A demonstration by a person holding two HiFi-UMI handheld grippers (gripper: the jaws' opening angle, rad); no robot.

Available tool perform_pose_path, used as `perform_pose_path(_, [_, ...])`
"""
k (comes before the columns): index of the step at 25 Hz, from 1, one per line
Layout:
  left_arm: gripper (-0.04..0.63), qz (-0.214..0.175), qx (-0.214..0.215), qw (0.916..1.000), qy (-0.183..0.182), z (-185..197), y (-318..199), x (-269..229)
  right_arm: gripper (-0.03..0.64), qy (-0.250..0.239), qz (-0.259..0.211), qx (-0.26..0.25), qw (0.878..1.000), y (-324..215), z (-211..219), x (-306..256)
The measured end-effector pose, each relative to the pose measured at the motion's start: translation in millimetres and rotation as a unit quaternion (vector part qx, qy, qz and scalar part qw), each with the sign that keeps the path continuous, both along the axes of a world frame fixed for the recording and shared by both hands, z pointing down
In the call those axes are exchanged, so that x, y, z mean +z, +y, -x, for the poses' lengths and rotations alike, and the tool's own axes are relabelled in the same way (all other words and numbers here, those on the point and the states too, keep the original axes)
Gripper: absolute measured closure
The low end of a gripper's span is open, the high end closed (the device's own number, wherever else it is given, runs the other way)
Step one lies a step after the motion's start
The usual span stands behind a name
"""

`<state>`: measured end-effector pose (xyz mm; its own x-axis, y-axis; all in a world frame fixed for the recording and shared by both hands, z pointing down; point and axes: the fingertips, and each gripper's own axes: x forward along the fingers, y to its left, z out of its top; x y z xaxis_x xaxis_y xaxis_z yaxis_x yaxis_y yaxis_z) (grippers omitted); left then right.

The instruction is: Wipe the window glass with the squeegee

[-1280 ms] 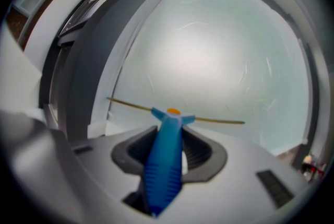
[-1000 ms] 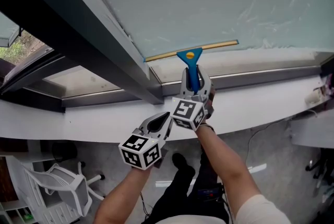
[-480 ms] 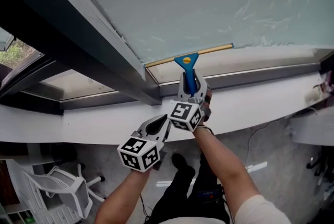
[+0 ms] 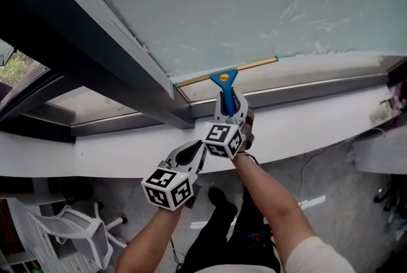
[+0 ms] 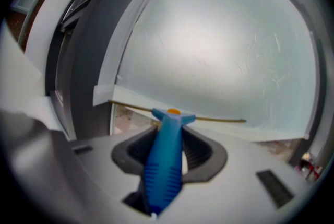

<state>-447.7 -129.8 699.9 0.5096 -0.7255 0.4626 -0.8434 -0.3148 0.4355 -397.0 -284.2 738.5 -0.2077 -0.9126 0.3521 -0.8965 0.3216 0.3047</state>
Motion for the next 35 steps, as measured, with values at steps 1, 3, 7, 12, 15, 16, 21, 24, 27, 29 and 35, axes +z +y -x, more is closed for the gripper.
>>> perform_pose_path(1, [0.561,0.0,0.0,1.0,0.001,-1,0,0,0.462,-0.001,0.005,0.0,1.0,1,0,2])
perform_pose_path(3, [0.561,-0.001,0.0,1.0,0.002,-2,0,-1,0.462,-0.003,0.023,-0.001,1.0,4,-1,9])
perform_pose_path(7, [0.561,-0.002,0.004,1.0,0.004,-3,1,-3,0.462,-0.012,0.052,0.003,0.999,10,-6,21])
perform_pose_path(12, [0.561,-0.006,0.005,0.9999,0.009,-3,2,-10,0.462,-0.007,0.065,0.004,0.998,23,-15,21])
perform_pose_path(15, [0.561,-0.01,0.005,0.9998,0.015,-4,4,-19,0.462,-0.008,0.071,0.005,0.997,31,-20,14])
perform_pose_path(16, [0.561,-0.012,0.005,0.9998,0.017,-5,5,-22,0.462,-0.008,0.072,0.005,0.997,34,-22,11])
perform_pose_path(21, [0.561,-0.018,0.002,0.9994,0.029,-6,12,-36,0.462,-0.015,0.08,0.002,0.997,50,-29,-6])
perform_pose_path(24, [0.561,-0.024,0.006,0.9991,0.034,-9,16,-46,0.462,-0.019,0.081,-0.003,0.996,60,-33,-19])
perform_pose_path(27, [0.561,-0.028,0.007,0.9988,0.039,-12,22,-56,0.462,-0.016,0.082,-0.003,0.996,72,-38,-31])
perform_pose_path(29, [0.561,-0.029,0.009,0.9987,0.042,-16,27,-62,0.462,-0.013,0.082,-0.002,0.997,79,-43,-39])
perform_pose_path(35, [0.561,-0.034,0.011,0.9985,0.04,-25,39,-80,0.462,-0.009,0.088,-0.001,0.996,96,-59,-63])
